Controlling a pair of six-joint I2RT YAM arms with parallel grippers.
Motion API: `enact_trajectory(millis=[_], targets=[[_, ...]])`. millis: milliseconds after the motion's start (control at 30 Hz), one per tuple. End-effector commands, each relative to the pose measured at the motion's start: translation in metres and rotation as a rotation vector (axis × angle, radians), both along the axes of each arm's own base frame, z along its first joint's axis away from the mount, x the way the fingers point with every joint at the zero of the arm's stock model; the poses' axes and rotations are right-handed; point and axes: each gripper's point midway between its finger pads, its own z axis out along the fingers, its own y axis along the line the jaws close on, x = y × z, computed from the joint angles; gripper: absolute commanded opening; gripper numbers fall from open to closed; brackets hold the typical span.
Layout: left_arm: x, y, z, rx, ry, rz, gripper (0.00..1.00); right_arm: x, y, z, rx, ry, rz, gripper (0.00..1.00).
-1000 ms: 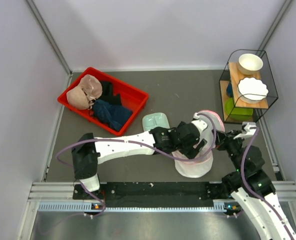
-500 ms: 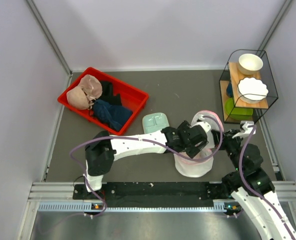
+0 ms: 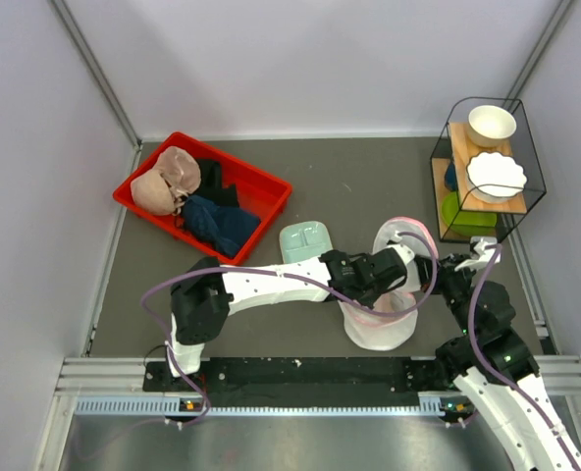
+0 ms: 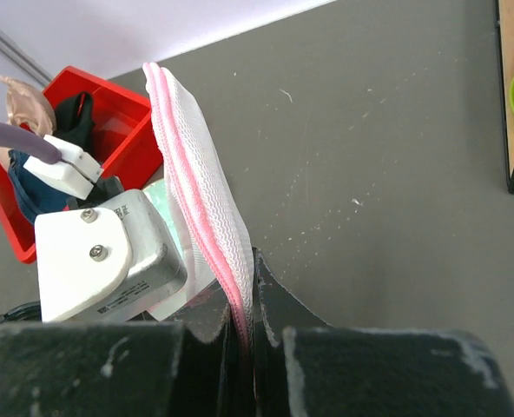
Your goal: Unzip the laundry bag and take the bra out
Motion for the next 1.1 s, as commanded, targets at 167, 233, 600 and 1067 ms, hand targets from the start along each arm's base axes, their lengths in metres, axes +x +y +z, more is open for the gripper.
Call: enact_trajectory(millis=[167,233,600,1067], targets=[[0.001,0.001,0.040,-0.057,-0.033,-0.001,0.00,-0.002,0.001,0.031,0.041,-0.068,0.008,0.00],[0.002,0.005,0.062,-0.095,-0.054,0.002,0.00,-0.002,0.001,0.031,0.041,-0.070,0.009,0.00],[0.015,0.059,0.224,-0.452,-0.242,-0.002,0.00,-0.002,0.003,0.032,0.038,-0.066,0.019,0.00],[0.098,0.245,0.385,-0.667,-0.818,0.591,0.00,-0.001,0.005,0.032,0.044,-0.056,0.024,0.00]])
